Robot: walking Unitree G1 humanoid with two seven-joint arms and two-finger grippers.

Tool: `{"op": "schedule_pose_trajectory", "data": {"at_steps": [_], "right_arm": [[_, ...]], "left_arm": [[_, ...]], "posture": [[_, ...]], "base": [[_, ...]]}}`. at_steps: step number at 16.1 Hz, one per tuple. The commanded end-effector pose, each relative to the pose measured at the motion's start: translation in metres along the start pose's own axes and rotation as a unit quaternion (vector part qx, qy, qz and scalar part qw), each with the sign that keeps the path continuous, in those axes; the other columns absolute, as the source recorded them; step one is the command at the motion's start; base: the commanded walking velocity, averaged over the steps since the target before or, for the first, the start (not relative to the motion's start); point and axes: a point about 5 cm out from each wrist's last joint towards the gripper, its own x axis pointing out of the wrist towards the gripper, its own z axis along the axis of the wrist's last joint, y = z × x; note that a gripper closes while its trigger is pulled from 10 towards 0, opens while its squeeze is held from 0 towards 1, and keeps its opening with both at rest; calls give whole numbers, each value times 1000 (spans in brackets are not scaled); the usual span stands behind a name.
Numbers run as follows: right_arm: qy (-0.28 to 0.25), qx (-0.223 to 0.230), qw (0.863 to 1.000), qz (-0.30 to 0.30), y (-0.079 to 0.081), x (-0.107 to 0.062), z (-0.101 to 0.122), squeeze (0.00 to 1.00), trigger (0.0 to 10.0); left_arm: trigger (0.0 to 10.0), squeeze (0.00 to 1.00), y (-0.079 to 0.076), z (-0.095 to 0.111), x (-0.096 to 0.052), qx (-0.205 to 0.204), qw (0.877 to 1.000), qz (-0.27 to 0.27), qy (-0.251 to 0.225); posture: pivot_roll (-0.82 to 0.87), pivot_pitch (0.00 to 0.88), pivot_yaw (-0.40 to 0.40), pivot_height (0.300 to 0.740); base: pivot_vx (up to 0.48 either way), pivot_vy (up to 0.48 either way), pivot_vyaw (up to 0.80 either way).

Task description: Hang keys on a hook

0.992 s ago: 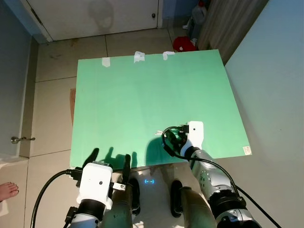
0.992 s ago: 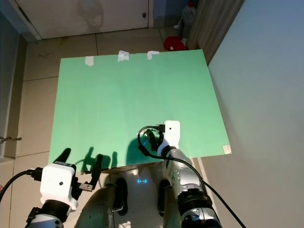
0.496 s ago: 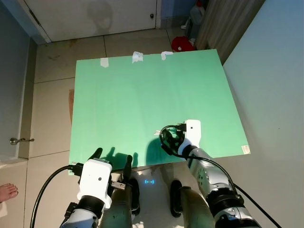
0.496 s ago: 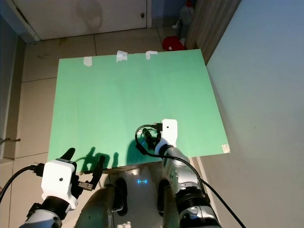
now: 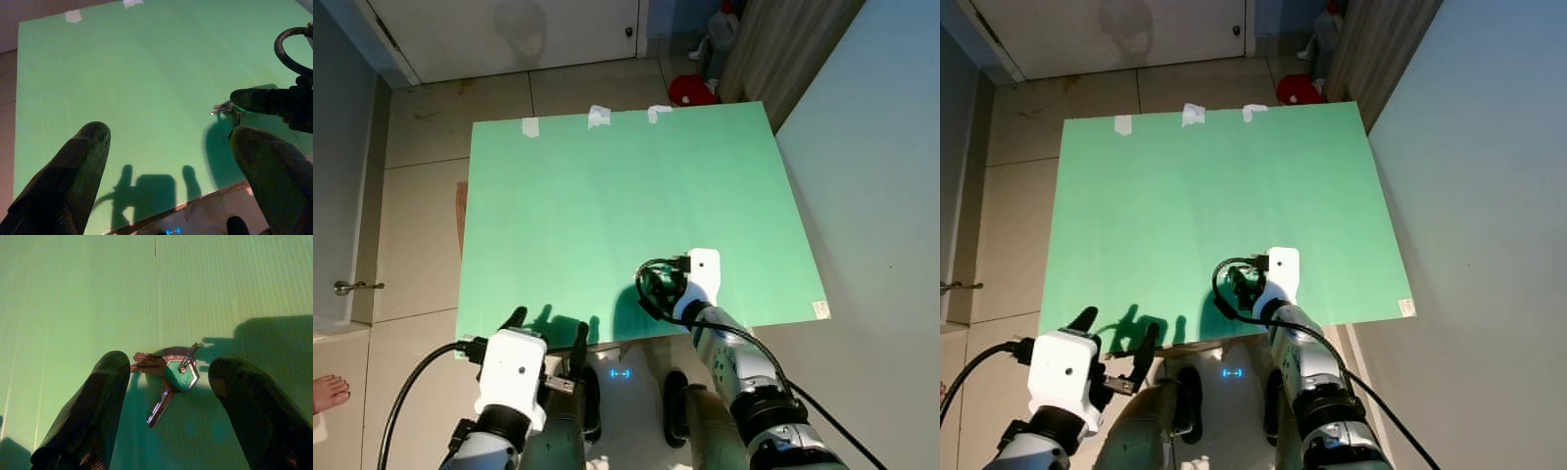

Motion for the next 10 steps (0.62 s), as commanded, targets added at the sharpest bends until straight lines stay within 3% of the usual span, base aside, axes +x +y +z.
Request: {"op": "schedule_pose_trajectory", "data": {"at_steps": [1, 4, 5, 6, 7, 10], "right_arm": [[14, 3, 1000, -7, -1, -1, -10, 0, 10000], [17, 3, 1000, -9, 0, 0, -12, 0, 10000], [15, 4, 1000, -6, 2, 2, -11, 0, 2667], [14, 5, 1000, -6, 3, 2, -10, 0, 2667], [12, 6, 1000, -3, 5, 4, -9, 0, 0], [10, 7, 1000, -3, 5, 5, -8, 0, 0]], "left_arm": [[10000, 0, -2, -1, -6, 1, 1000, 1, 11], [10000, 0, -2, 0, -7, 1, 1000, 3, 10], [10000, 0, -2, 1, -7, 1, 1000, 4, 9], [10000, 0, -2, 1, -7, 1, 1000, 5, 9], [10000, 0, -1, 2, -7, 2, 1000, 7, 8], [10000, 0, -2, 2, -8, 1, 1000, 11, 8]], "posture": [[190, 378, -7, 740], [199, 384, -4, 740], [204, 385, -3, 740], [204, 385, -3, 740], [206, 387, -4, 740], [205, 393, -10, 740]], "base": [[0, 0, 0], [0, 0, 0], [0, 0, 0], [0, 0, 0], [0, 0, 0], [0, 0, 0]]}}
